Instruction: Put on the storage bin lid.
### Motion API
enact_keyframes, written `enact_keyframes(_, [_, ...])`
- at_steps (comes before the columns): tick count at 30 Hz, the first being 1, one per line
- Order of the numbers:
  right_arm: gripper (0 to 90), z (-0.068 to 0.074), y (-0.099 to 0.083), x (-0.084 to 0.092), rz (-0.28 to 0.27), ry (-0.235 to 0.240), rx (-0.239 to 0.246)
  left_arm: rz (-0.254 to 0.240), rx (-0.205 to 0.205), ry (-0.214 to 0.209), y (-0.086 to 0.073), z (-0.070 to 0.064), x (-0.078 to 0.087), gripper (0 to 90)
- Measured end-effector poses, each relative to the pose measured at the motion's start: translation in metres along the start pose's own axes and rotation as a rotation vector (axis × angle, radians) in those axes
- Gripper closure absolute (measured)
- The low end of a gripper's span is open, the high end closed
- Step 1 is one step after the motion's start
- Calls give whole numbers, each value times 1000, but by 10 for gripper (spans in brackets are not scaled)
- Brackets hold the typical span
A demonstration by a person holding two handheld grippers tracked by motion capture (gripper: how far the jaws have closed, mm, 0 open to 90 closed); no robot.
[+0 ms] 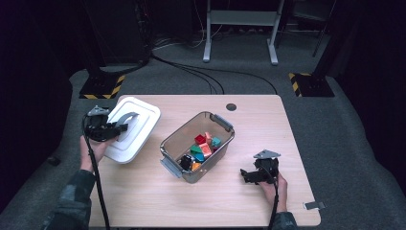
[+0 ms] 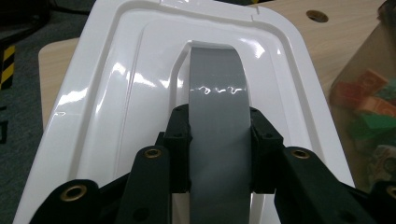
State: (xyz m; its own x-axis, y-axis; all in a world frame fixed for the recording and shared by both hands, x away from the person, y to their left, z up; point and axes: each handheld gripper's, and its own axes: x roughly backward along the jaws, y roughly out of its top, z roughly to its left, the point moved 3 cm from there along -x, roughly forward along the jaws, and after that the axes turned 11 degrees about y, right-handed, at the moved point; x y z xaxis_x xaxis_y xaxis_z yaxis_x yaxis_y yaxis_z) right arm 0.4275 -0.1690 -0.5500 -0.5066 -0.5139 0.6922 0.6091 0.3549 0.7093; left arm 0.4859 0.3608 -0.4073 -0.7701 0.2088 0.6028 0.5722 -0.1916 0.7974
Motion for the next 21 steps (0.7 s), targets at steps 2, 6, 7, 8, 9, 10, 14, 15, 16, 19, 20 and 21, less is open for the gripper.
enact_keyframes(2, [0, 0, 0, 0, -2, -1, 1, -1, 0, -18, 6, -4, 3, 666])
enact_keyframes(6, [0, 0, 0, 0, -1, -1, 0, -7, -10, -39, 14, -10, 7, 666])
enact_keyframes(7, [0, 0, 0, 0, -2, -1, 2, -18, -1, -41, 16, -12, 6, 666])
enact_keyframes(8, [0, 0, 0, 0, 0, -1, -3, -11, -6, -47, 18, -13, 7, 666])
enact_keyframes(9, [0, 0, 0, 0, -1, -1, -1, -15, -7, -53, 20, -15, 8, 666])
enact_keyframes(10, [0, 0, 0, 0, -2, -2, 0, -12, -15, -58, 22, -16, 8, 666])
enact_keyframes(14, [0, 0, 0, 0, -1, -1, -1, -23, -27, -78, 32, -27, 11, 666])
enact_keyframes(15, [0, 0, 0, 0, -1, -1, 1, -23, -31, -84, 34, -29, 11, 666])
enact_keyframes(16, [0, 0, 0, 0, 0, -1, -4, -23, -37, -89, 36, -32, 12, 666])
enact_keyframes(19, [0, 0, 0, 0, -2, -2, 0, -25, -51, -106, 41, -40, 13, 666])
enact_keyframes(20, [0, 0, 0, 0, -2, -2, 0, -25, -51, -106, 41, -40, 13, 666])
enact_keyframes(21, [0, 0, 0, 0, -2, -2, 0, -27, -56, -113, 43, -45, 13, 666])
